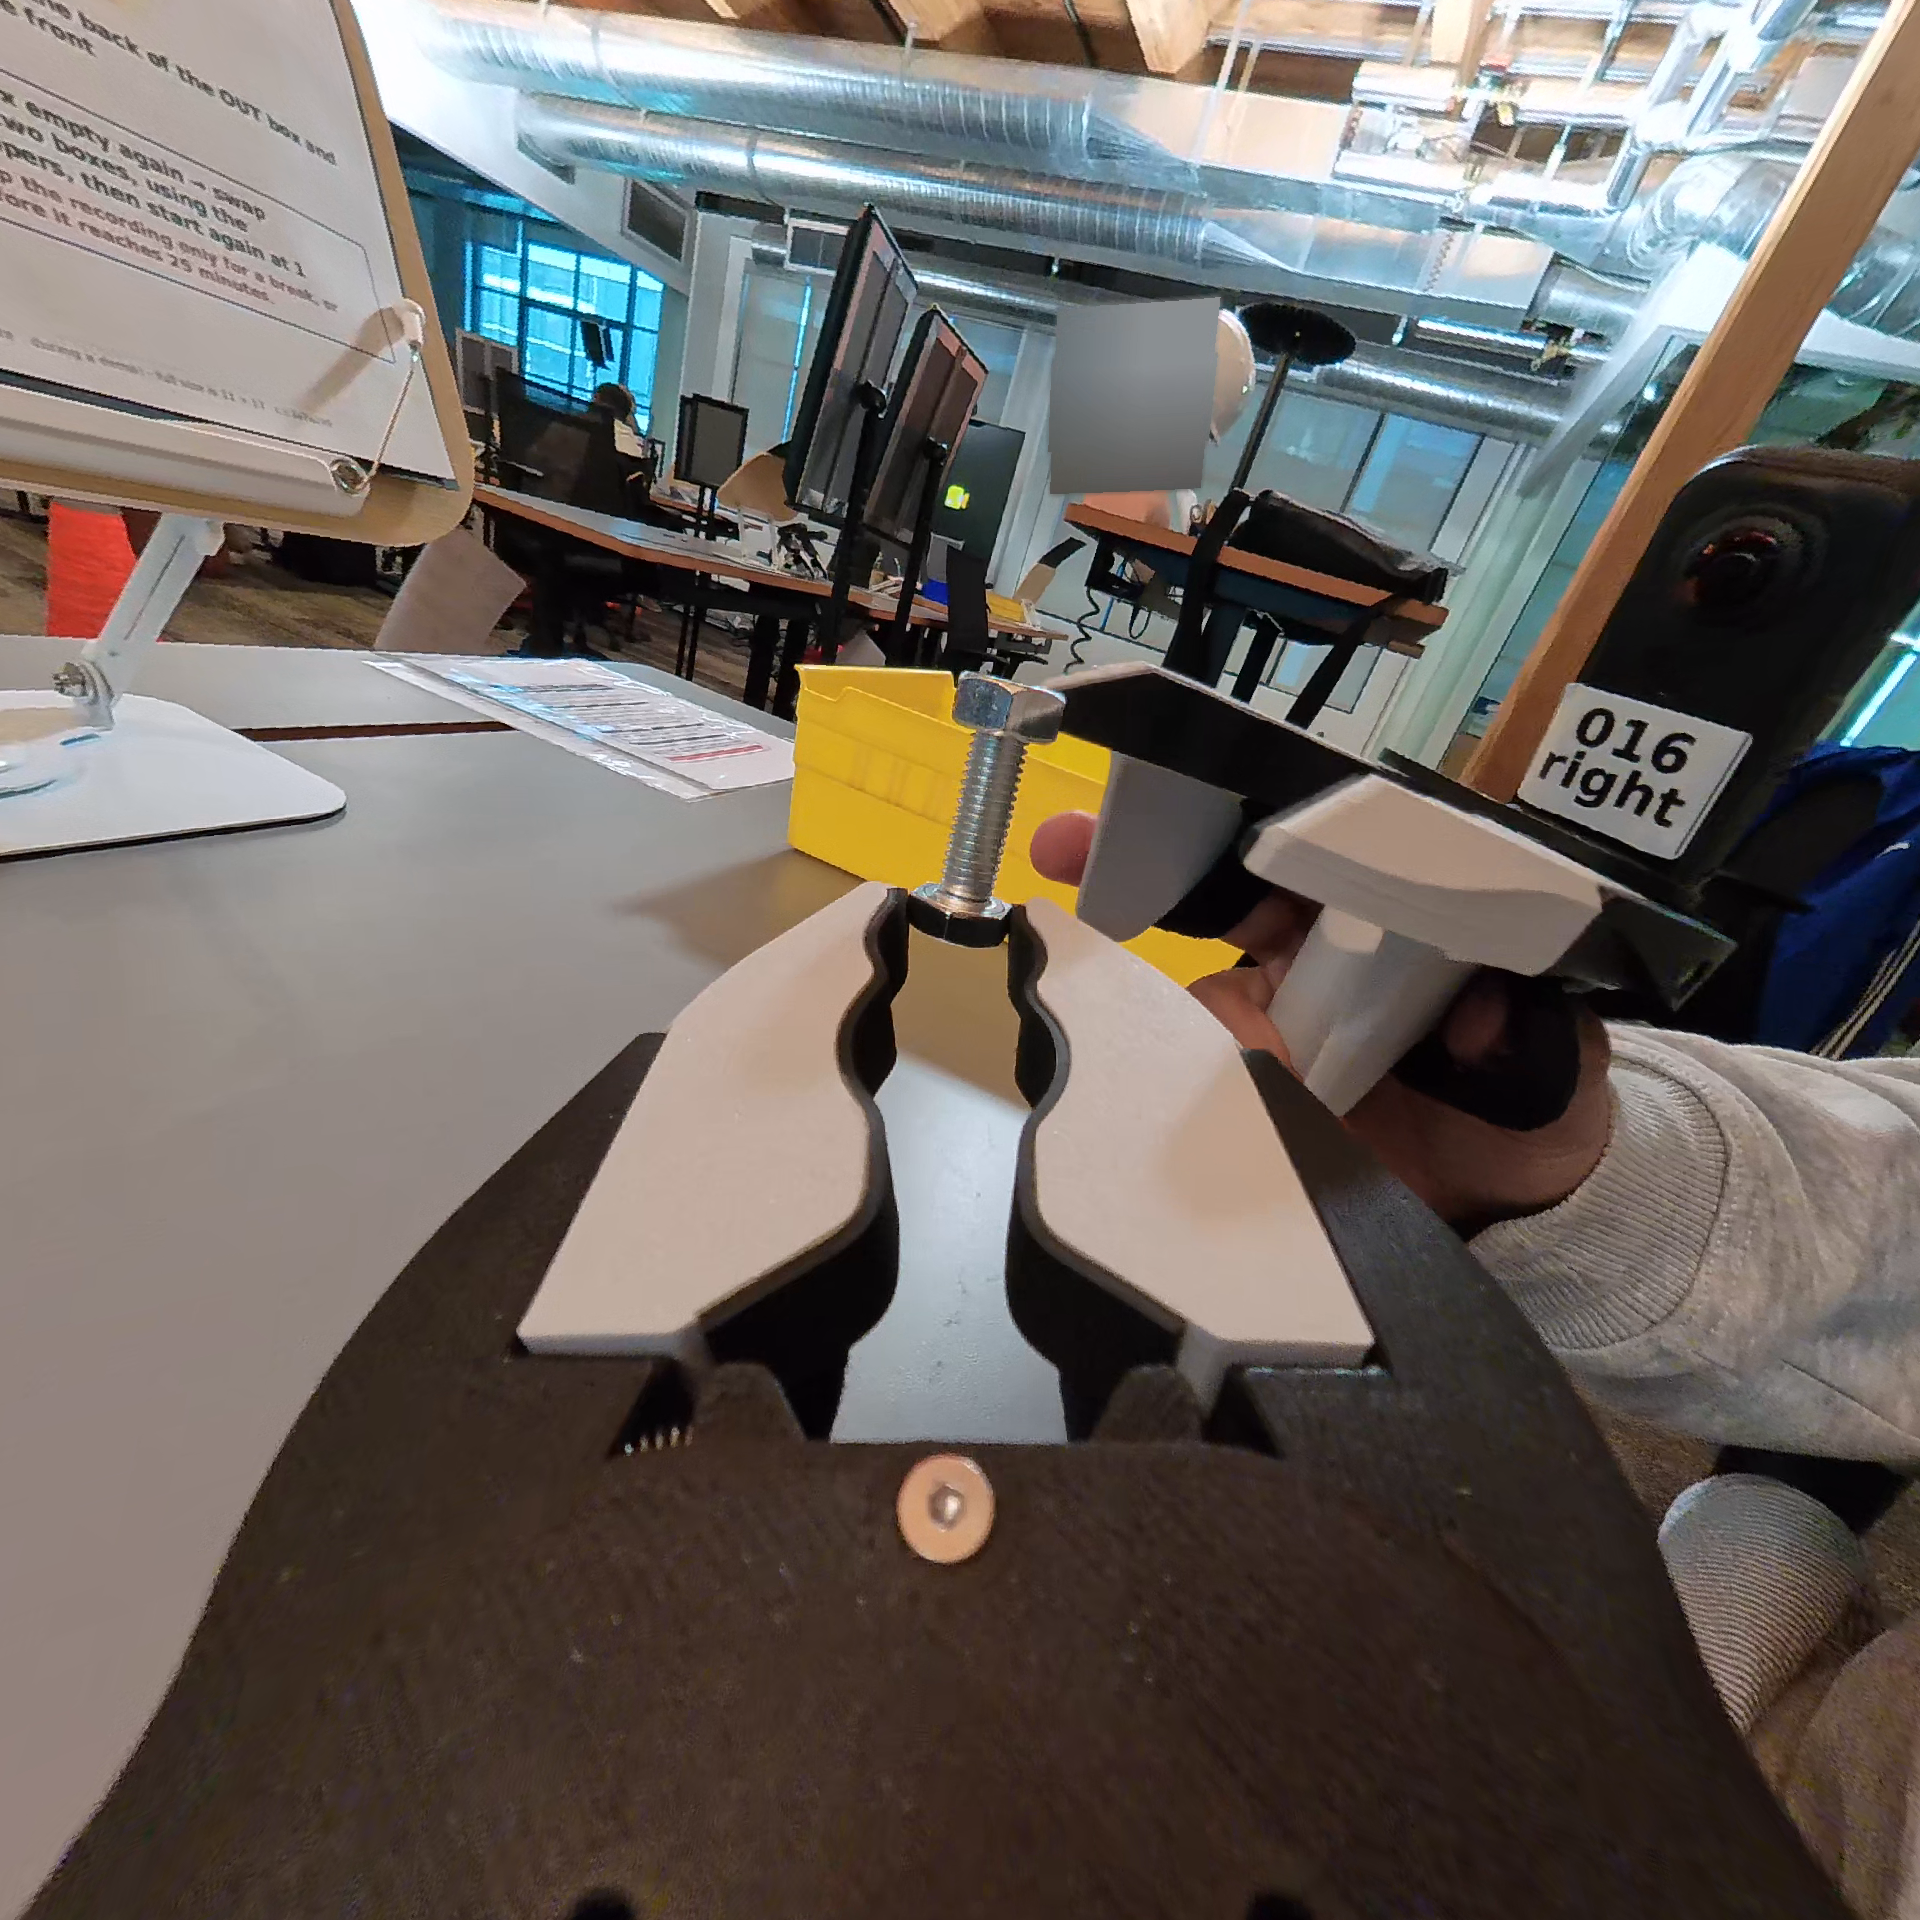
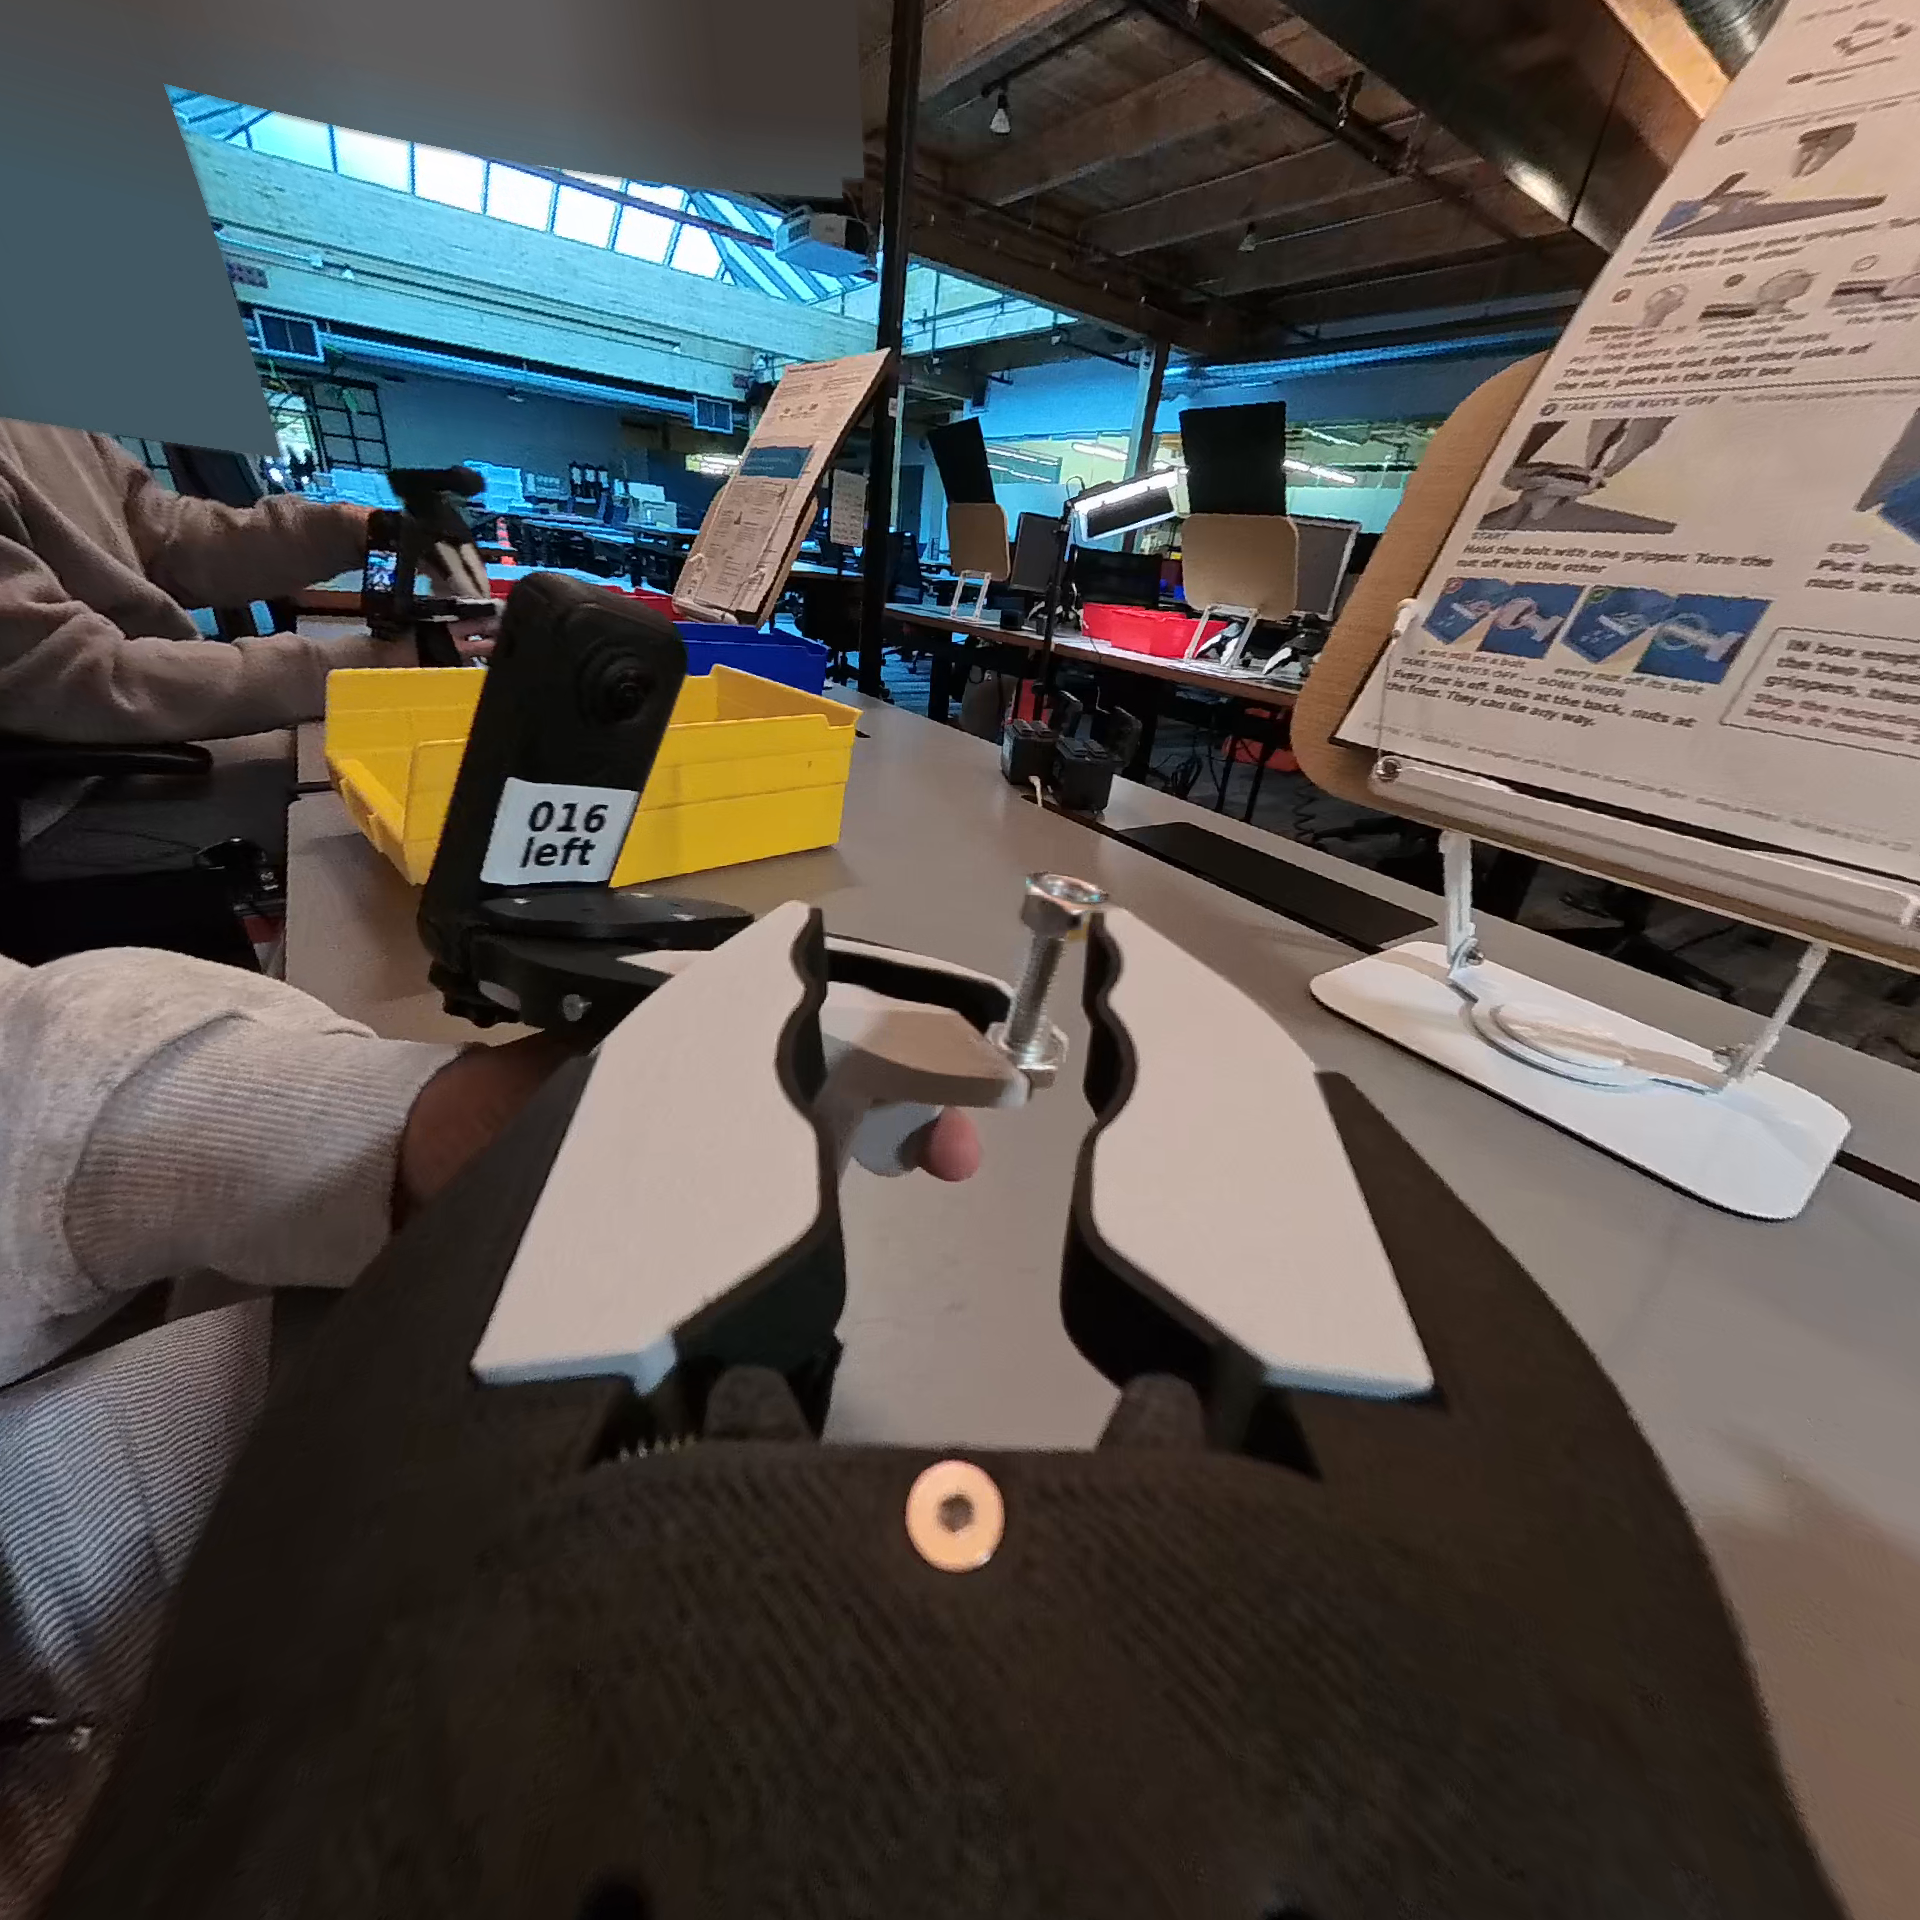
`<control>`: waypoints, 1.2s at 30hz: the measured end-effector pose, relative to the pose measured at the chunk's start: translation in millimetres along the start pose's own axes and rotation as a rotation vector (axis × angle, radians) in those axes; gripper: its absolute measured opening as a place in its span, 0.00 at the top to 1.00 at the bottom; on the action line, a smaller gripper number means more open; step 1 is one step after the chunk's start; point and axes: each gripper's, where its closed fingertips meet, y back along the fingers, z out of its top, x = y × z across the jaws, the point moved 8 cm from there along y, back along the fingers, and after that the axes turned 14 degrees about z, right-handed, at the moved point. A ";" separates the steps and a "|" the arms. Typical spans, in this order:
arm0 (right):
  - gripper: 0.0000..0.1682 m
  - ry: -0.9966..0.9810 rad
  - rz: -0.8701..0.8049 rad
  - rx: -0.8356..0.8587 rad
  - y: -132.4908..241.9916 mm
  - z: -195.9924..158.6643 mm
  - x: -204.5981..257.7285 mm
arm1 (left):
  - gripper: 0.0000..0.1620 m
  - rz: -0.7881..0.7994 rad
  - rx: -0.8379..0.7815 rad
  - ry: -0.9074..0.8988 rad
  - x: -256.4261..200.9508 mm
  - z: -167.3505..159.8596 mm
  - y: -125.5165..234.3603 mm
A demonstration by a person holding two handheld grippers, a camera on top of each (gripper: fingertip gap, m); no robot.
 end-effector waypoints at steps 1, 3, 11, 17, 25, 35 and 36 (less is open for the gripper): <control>0.72 0.005 0.011 0.003 -0.7 0.0 1.5 | 0.88 0.001 0.000 0.003 0.4 0.0 0.0; 0.74 0.021 0.015 0.008 -1.3 0.2 3.4 | 0.88 0.004 -0.001 0.006 0.9 0.2 0.0; 0.71 -0.008 -0.022 -0.013 2.8 0.4 -4.1 | 0.88 -0.019 0.002 0.007 -1.8 -0.6 -0.4; 0.70 -0.028 -0.007 -0.015 2.6 -1.1 -4.8 | 0.88 -0.037 0.007 0.006 -3.9 -1.3 -0.8; 0.79 -0.018 0.029 0.010 1.7 -2.3 -1.7 | 0.88 -0.015 0.000 0.025 0.5 0.1 -0.1; 0.76 -0.009 -0.021 0.004 4.1 -1.4 -5.5 | 0.88 -0.023 0.007 0.016 -1.7 -1.2 -0.7; 0.75 -0.008 -0.030 0.001 4.5 -1.2 -6.2 | 0.88 -0.024 0.008 0.015 -1.9 -1.4 -0.8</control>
